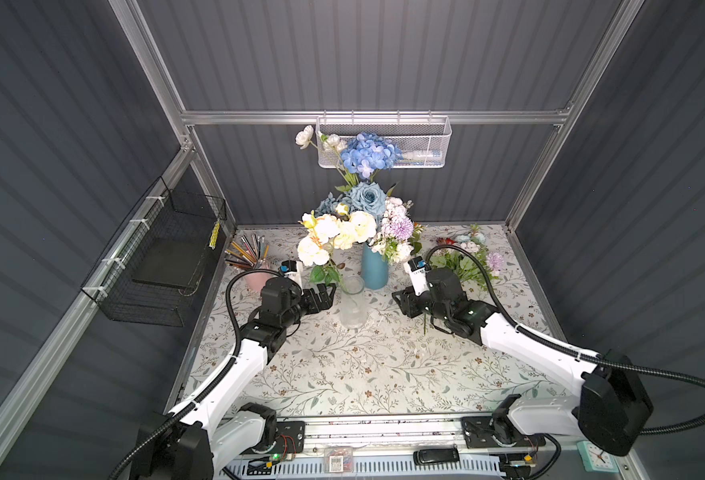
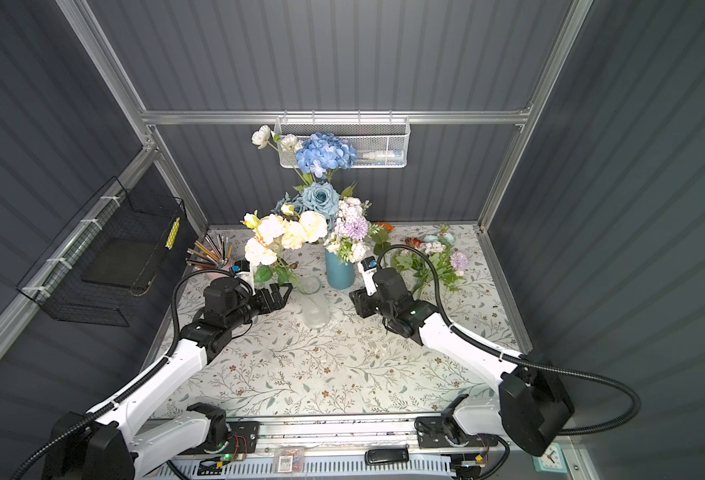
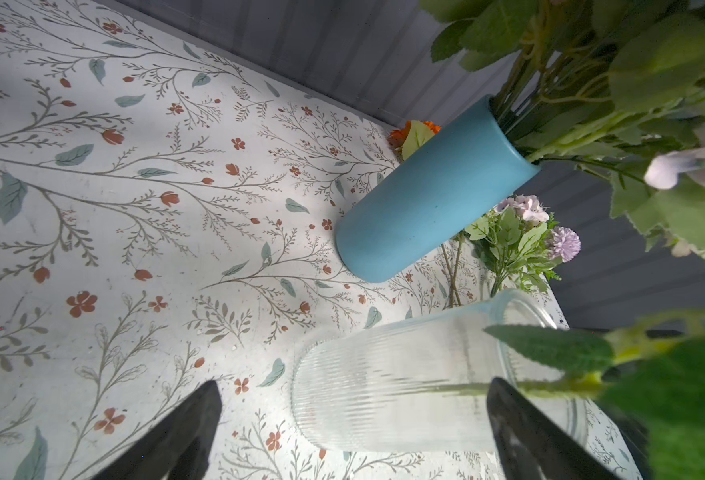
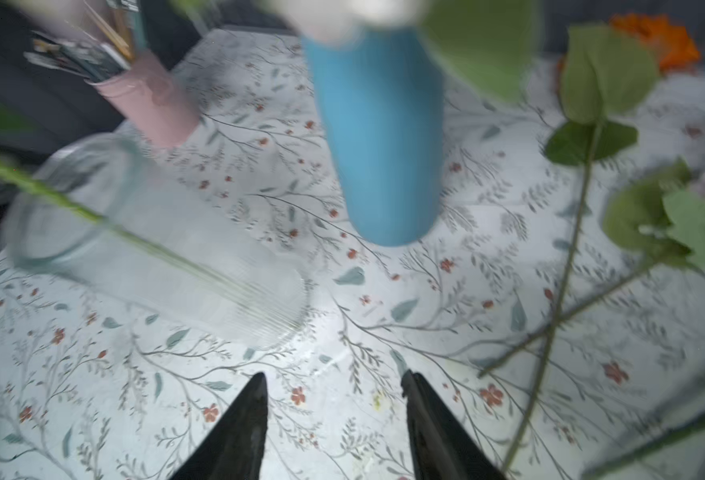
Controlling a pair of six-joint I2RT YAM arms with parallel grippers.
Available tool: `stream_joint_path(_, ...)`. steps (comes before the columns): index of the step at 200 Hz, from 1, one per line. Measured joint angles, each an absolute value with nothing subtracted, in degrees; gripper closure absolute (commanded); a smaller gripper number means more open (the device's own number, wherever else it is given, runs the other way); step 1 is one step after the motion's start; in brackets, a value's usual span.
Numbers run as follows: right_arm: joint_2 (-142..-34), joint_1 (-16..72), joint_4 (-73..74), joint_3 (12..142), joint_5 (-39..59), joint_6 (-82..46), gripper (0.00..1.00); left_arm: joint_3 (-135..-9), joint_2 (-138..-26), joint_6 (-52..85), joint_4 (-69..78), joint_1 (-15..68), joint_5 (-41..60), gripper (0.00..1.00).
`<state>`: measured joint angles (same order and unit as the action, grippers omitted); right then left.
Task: Arrange the flowers into the vase
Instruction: 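Open the right gripper and draw back while the left gripper holds the glass vase, then close the right gripper on the orange gerbera stem in the pile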
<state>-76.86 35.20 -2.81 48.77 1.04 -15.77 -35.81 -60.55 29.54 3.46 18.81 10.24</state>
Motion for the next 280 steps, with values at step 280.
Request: stream_joint_path(280,-128.3,16.3,-27.0,96.9,1.6,-19.5,0.8,-35.8,-61.1,22.9,-1.7,19.5,9.3,0.0)
